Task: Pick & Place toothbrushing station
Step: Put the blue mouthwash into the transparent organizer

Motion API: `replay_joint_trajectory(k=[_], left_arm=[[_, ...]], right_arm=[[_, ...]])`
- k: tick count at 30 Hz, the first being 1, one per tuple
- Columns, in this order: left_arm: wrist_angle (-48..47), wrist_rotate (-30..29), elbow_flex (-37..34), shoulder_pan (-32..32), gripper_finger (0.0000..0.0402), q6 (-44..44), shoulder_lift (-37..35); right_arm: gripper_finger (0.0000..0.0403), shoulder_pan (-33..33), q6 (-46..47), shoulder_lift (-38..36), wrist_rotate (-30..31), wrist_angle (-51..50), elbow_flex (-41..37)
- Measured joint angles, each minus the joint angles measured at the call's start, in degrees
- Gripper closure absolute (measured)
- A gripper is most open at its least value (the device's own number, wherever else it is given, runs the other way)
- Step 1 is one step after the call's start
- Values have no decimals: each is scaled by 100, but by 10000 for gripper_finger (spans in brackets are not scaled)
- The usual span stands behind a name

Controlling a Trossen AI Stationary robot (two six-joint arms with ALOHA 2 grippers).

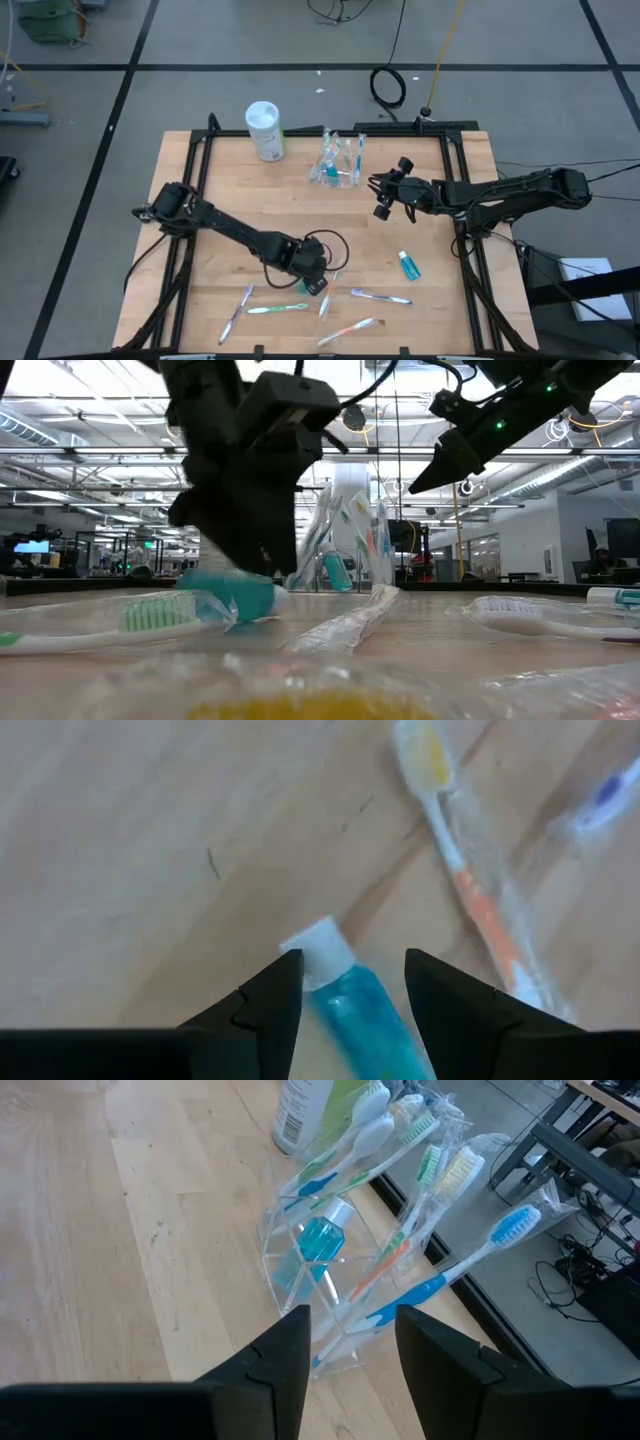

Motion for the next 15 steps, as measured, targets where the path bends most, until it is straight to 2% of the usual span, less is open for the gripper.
replay_joint_trajectory(k=[5,15], left_arm=[[-713,-186,539,65,218,109,-35],[-796,-9,494,115,218,172,114]], right_arm=[[264,-1,-1,0,-1,2,-1],[264,-2,-4,0,-2,164,-408]])
